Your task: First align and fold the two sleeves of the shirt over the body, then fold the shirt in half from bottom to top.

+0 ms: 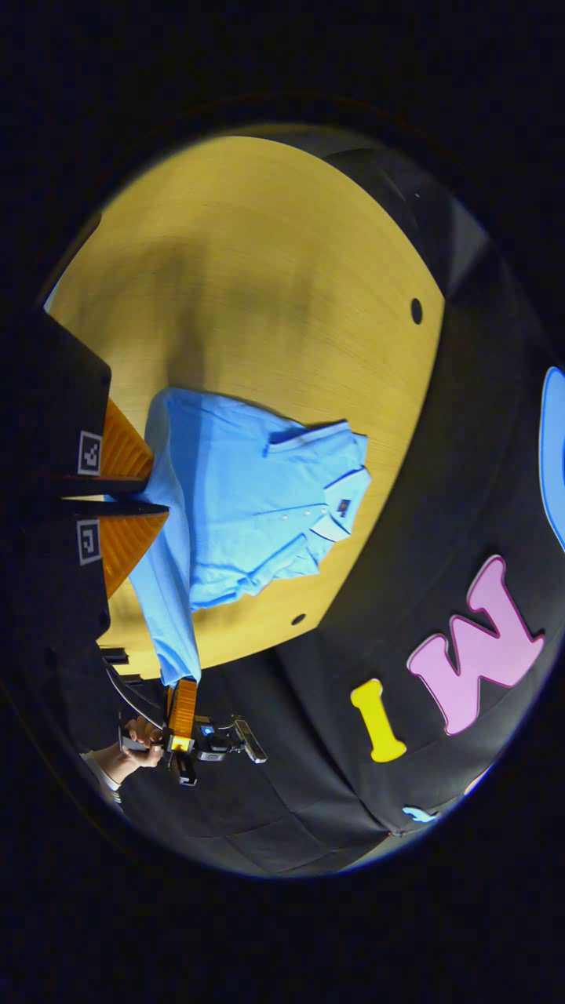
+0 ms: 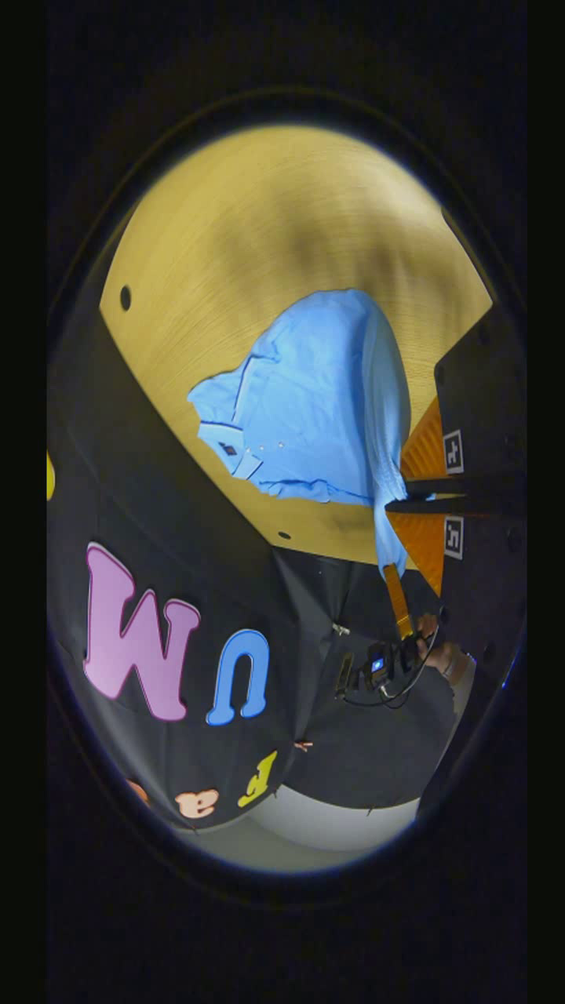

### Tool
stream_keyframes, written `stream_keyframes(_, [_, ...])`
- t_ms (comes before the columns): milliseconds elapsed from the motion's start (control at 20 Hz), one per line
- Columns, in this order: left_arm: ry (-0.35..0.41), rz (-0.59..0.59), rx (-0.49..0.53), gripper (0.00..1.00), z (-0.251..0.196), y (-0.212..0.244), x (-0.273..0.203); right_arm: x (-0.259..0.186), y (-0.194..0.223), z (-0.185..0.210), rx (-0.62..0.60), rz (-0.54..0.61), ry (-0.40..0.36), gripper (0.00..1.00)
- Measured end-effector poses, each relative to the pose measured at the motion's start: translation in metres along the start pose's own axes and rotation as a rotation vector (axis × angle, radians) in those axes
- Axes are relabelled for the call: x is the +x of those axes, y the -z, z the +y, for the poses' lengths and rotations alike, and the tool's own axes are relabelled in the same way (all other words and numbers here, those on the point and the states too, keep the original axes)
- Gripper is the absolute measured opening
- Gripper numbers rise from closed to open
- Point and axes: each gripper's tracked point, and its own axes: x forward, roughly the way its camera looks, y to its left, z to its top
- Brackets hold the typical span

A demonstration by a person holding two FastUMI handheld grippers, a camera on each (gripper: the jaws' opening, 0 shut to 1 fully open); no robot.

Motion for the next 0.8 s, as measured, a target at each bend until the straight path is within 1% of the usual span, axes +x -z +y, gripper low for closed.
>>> stream_keyframes(50, [0.003,-0.024,0.014,0.06,-0.003,-0.017,0.0,0.005,-0.018,0.004,-0.044,-0.01,0.001,0.05])
stream_keyframes(100, [0.001,-0.05,0.032,0.06,-0.005,-0.034,0.001,0.01,-0.038,0.008,-0.083,-0.029,0.006,0.0])
stream_keyframes(150, [0.002,-0.073,0.046,0.06,-0.005,-0.054,0.007,0.015,-0.059,0.009,-0.121,-0.055,0.02,0.05])
stream_keyframes(250, [-0.004,-0.114,0.077,0.06,-0.008,-0.091,0.024,0.035,-0.097,0.011,-0.186,-0.097,0.052,0.05])
stream_keyframes(350, [-0.02,-0.153,0.113,0.06,-0.006,-0.128,0.046,0.058,-0.134,0.004,-0.275,-0.131,0.107,0.05])
stream_keyframes(400, [-0.038,-0.162,0.113,0.06,-0.002,-0.144,0.059,0.07,-0.149,-0.003,-0.303,-0.137,0.145,0.05])
stream_keyframes(500, [-0.078,-0.177,0.072,0.06,0.006,-0.175,0.086,0.098,-0.173,-0.02,-0.349,-0.144,0.219,0.05])
stream_keyframes(550, [-0.101,-0.17,0.057,0.06,0.014,-0.185,0.1,0.112,-0.181,-0.029,-0.378,-0.141,0.253,0.08])
stream_keyframes(600, [-0.107,-0.18,0.061,0.06,0.015,-0.196,0.115,0.122,-0.188,-0.041,-0.407,-0.139,0.294,0.05])
stream_keyframes(650, [-0.105,-0.192,0.093,0.06,0.016,-0.208,0.131,0.132,-0.194,-0.052,-0.432,-0.132,0.325,0.05])
stream_keyframes(700, [-0.127,-0.187,0.117,0.06,0.026,-0.214,0.15,0.14,-0.2,-0.068,-0.446,-0.126,0.375,0.05])
stream_keyframes(800, [-0.177,-0.122,0.09,0.06,0.046,-0.21,0.181,0.158,-0.205,-0.097,-0.451,-0.098,0.441,0.05])
